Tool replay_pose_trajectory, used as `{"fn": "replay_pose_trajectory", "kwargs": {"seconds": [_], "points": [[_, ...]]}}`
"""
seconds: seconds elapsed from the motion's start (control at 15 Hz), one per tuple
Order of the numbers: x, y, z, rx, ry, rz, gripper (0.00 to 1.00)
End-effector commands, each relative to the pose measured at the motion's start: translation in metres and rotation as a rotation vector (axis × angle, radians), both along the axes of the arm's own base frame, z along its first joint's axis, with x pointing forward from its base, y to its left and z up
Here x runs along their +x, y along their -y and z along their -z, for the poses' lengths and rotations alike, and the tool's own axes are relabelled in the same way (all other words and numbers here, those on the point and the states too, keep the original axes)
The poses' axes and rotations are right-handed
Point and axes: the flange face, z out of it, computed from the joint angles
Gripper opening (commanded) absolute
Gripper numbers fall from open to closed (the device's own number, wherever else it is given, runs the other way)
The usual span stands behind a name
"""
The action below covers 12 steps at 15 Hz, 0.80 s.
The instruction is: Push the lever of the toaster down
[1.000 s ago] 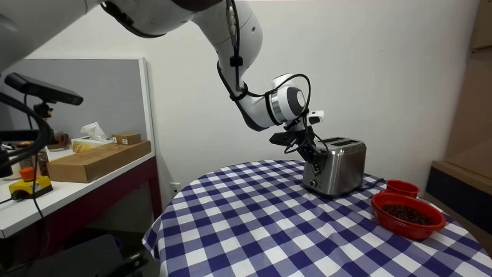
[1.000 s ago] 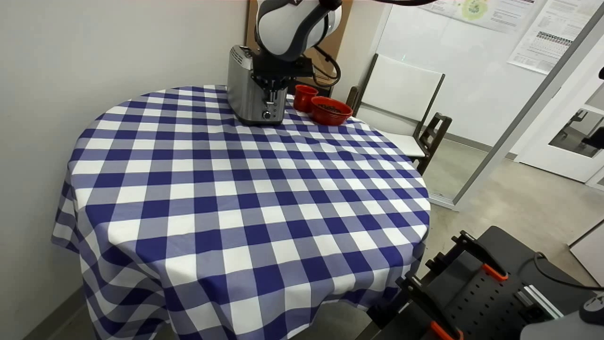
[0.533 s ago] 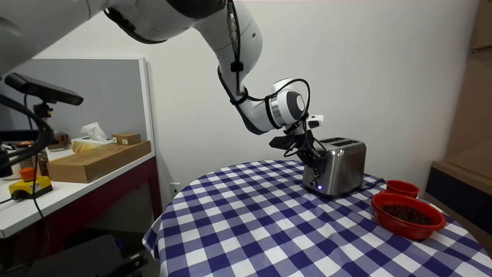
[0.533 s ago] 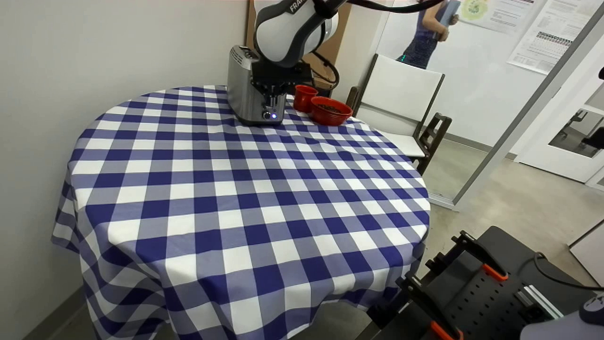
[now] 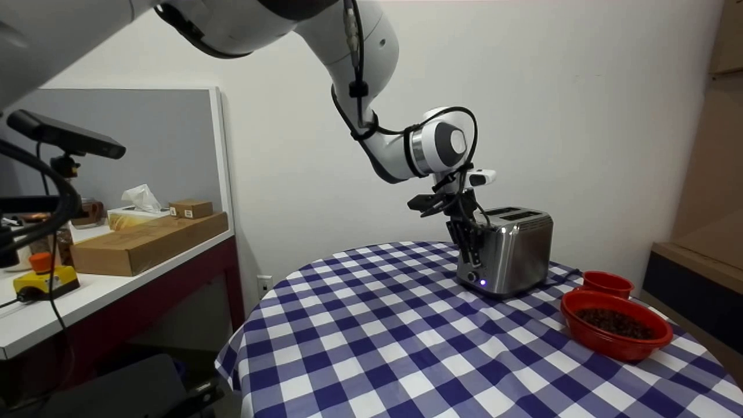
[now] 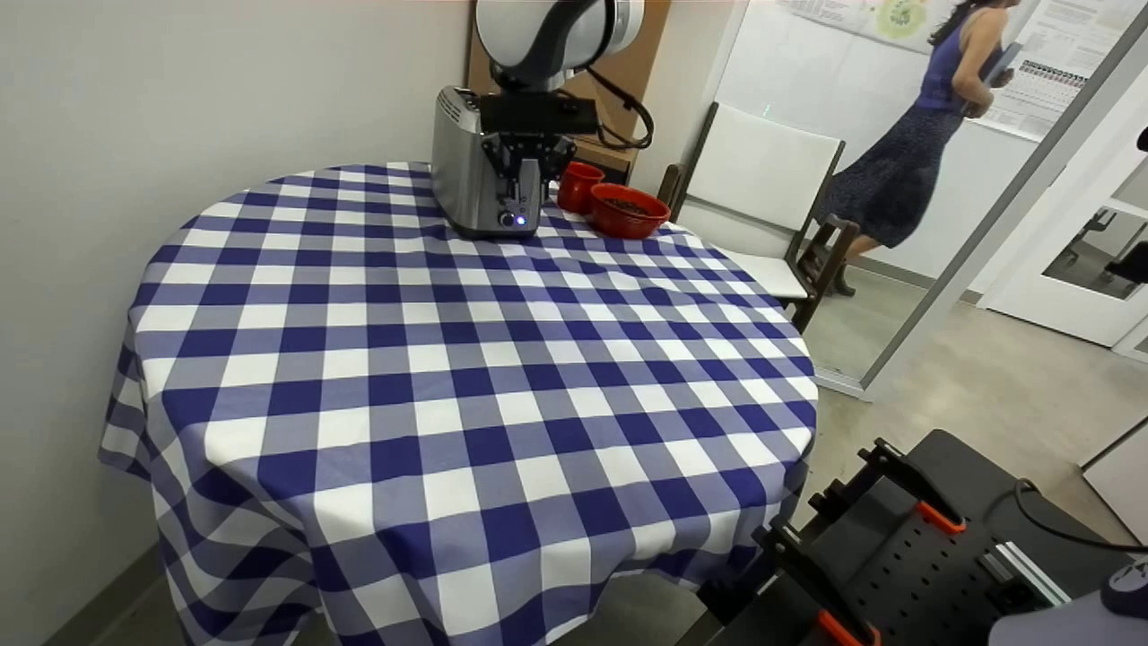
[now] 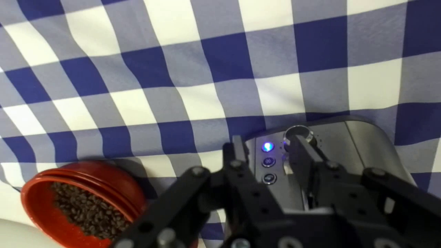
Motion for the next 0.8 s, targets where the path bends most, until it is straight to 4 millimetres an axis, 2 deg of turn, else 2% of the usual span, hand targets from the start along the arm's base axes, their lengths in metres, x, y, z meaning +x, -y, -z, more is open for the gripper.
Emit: {"fn": "replay_pose_trajectory", "kwargs": {"seconds": [0.0,0.27,0.6,0.73], "points": [[-0.022,-0.007,-0.079,0.095,-0.071,-0.005,0.70],[-0.063,-0.001,-0.150,0.184,-0.068,-0.003,0.99],[-0.137,0.010,-0.211,0.298,-0.077,-0.091,1.00],[-0.169,0.015,-0.228,0.312,-0.072,-0.213,1.00]]}}
